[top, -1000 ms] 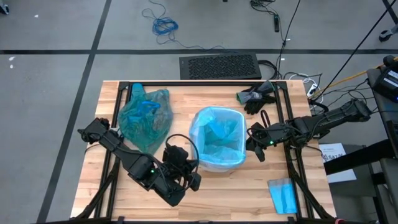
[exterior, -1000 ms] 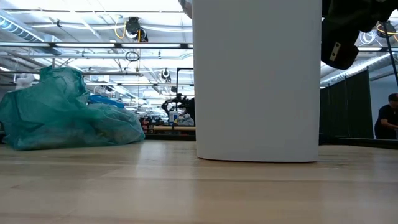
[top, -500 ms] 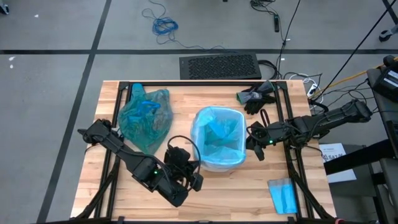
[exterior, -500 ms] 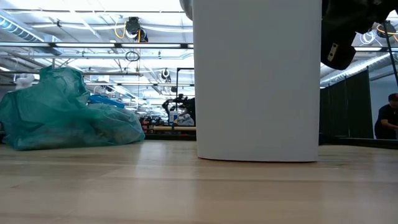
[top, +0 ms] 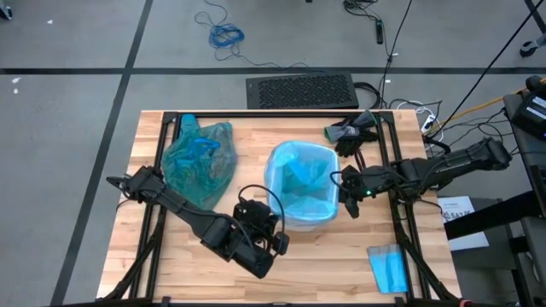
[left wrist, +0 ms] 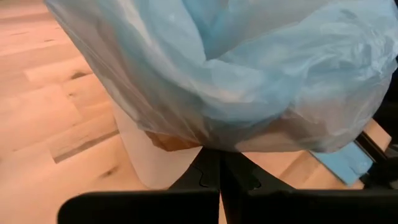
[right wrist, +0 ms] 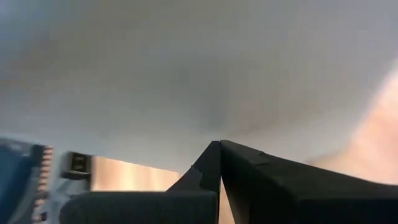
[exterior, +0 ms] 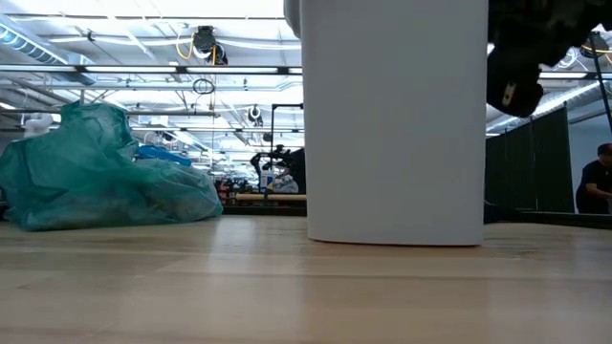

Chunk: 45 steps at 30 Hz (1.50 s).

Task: Place trash/remove bag and relplace
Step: Insert the new blue trash bag into the trash bin

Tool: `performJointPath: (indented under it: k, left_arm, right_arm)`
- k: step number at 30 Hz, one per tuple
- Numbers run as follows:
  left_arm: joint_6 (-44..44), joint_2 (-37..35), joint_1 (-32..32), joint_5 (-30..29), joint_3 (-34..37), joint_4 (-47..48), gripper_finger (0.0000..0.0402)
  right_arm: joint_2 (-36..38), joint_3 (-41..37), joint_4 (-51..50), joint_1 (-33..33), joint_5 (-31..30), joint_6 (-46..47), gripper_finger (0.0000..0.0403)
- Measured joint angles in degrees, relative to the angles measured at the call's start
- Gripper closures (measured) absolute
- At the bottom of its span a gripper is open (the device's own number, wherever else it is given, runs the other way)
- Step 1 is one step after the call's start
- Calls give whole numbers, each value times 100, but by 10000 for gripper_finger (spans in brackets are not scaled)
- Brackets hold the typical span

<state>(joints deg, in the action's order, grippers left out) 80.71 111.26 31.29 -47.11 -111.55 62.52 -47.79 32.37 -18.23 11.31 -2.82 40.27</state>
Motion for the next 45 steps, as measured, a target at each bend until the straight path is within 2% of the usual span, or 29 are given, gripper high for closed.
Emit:
performJointPath:
  k: [5,9,13,17,27,31,45]
  left_arm:
    - [-22,-2,-52,-31,0,2,401]
    - [-27,-2,-46,-32,0,7,402]
    - [-44,-3,-46,-33,0,11,402]
    - [-48,-4,-48,-31,0,20,402]
    - [-59,-9,-57,-31,0,107,402]
    - [-59,-11,-58,-31,0,107,401]
    - [-14,-13,-140,12,192,59,401]
  right_arm:
    - [446,-1,-729,-276,-311,66,403]
    - [1174,-1,-629,-426,-366,77,403]
    - [1899,-1,-877,-439,-742,242,403]
    - [2367,4,-463,-457,-820,248,403]
    - [1958,3,190,-498,-727,179,403]
    - [1733,1,696,-498,-486,83,403]
    - [1282,-1,521,-496,-434,-6,403]
